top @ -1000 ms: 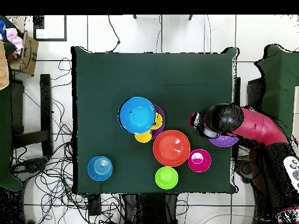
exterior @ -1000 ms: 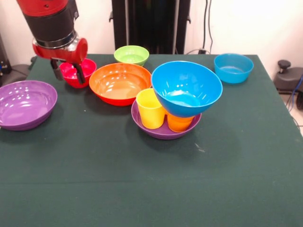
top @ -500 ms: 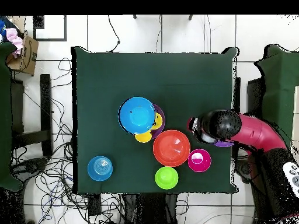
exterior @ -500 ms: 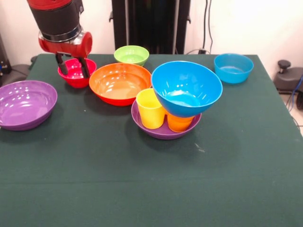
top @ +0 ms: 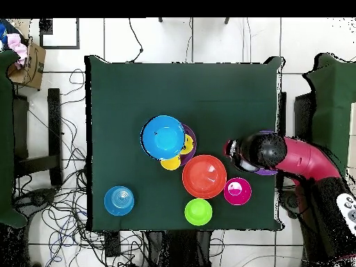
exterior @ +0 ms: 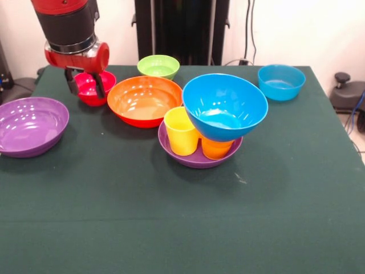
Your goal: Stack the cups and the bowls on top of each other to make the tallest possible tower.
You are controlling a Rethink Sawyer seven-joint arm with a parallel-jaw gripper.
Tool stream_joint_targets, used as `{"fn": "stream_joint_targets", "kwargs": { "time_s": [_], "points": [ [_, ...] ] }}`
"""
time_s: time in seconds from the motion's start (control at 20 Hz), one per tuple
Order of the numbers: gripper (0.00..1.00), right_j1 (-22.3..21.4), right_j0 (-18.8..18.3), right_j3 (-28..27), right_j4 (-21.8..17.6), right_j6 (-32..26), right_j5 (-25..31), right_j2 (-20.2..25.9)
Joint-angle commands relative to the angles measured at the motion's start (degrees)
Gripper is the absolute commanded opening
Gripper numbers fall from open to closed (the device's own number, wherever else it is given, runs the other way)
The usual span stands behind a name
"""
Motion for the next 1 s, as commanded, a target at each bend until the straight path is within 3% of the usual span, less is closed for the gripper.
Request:
{"fn": "stream_joint_targets", "kwargs": {
  "time_s": [0.05,0.65,1.0],
  "points": [
    [1.0,5.19,-0.25,-3.71,-6.51,-12.66,-3.31,4.76],
    [1.0,10.93,-1.35,-9.63,-10.57,-14.61,-2.58,7.0],
    [1.0,12.32,-2.68,-13.48,-11.48,-17.57,1.23,8.72]
  ]
}}
